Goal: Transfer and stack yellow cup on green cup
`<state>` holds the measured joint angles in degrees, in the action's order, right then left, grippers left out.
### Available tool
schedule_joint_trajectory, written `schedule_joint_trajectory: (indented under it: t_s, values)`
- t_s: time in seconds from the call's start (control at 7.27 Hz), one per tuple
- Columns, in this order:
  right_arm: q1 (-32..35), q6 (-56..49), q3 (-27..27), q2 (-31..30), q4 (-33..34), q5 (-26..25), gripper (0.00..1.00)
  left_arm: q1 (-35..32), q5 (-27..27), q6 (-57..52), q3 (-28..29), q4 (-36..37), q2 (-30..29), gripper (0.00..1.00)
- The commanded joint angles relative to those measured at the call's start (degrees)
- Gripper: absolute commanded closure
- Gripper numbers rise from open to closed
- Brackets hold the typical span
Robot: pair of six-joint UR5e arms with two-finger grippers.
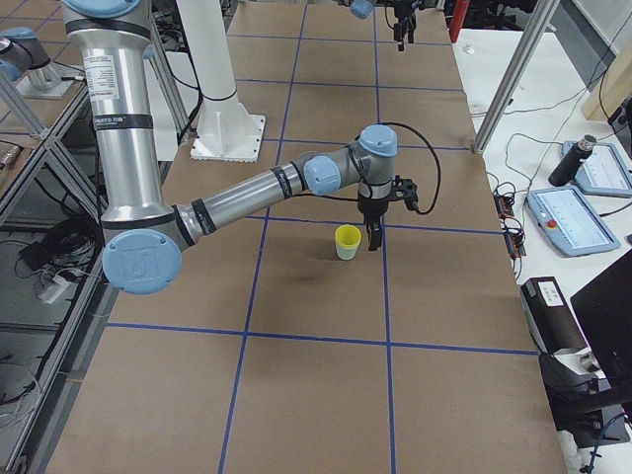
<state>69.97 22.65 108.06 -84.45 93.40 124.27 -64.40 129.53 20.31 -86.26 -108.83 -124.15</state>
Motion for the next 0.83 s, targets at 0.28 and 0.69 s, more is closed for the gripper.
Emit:
schedule_joint_trajectory:
  t_s: [0.28,0.69]
  values:
    - [8.6,-5.2,-0.1,-3.3,0.0,6.4,0.01,-15.8,0.1,-24.7,6.8,13.5,0.0,0.0]
    - [16.6,-13.2,-1.8,-6.9,0.0,10.7,0.01,-22.3,0.3,-33.1,12.0,13.6,5.4,0.0]
